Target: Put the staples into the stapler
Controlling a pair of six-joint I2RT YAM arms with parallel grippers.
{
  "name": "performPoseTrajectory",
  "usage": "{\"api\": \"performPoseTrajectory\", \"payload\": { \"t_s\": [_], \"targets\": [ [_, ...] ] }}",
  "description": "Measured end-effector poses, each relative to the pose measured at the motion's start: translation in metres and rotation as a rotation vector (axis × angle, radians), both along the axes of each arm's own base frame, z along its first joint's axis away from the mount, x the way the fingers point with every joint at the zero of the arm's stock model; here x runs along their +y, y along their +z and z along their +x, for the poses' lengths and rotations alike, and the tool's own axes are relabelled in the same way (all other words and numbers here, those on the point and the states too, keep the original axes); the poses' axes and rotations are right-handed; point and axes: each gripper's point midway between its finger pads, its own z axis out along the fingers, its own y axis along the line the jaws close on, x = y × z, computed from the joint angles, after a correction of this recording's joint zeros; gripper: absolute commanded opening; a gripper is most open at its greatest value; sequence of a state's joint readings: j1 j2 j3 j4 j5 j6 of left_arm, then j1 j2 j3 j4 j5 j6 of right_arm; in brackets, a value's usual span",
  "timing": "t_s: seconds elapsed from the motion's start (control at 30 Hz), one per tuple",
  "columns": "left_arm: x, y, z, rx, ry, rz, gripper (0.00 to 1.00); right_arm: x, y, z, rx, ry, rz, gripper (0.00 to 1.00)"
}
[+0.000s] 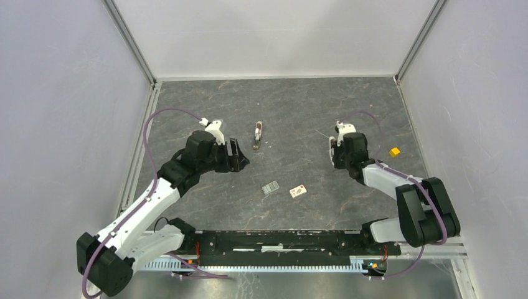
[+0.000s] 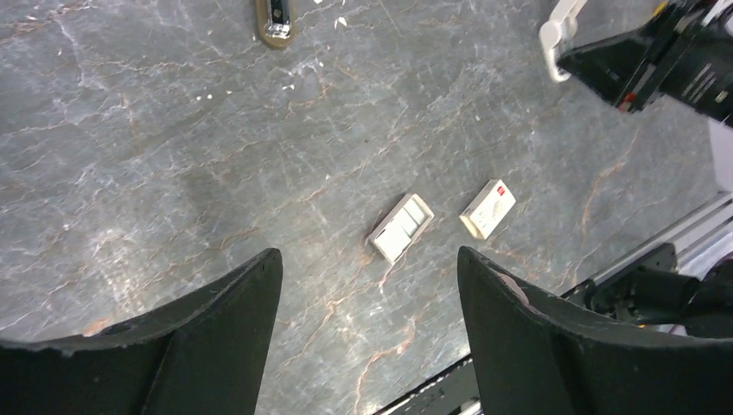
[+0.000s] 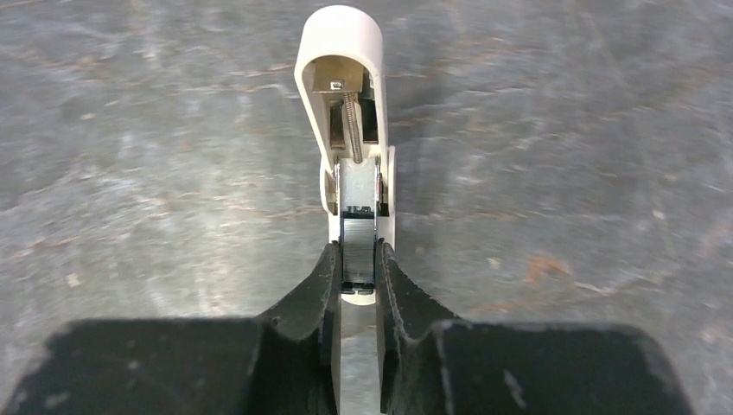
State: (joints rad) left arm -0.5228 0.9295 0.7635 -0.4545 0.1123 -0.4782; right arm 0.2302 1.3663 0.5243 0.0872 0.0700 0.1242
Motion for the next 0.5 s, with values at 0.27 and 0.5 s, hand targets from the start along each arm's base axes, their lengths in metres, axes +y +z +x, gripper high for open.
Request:
{"api": "performPoseTrajectory", "payload": {
  "t_s": [0.27,0.5],
  "targets": [
    [-0.026,-0.004,0.022,0.042,-0.003,-0.076,0.74,0.046,0.000,-0.004,-0.012,0.163,0.057,0.13],
    [-0.046,-0.027,0.043,0.103,0.008,-0.116,0.66,0.104,0.005,-0.021,-0.040,0.379,0.087,0.13]
  ]
}}
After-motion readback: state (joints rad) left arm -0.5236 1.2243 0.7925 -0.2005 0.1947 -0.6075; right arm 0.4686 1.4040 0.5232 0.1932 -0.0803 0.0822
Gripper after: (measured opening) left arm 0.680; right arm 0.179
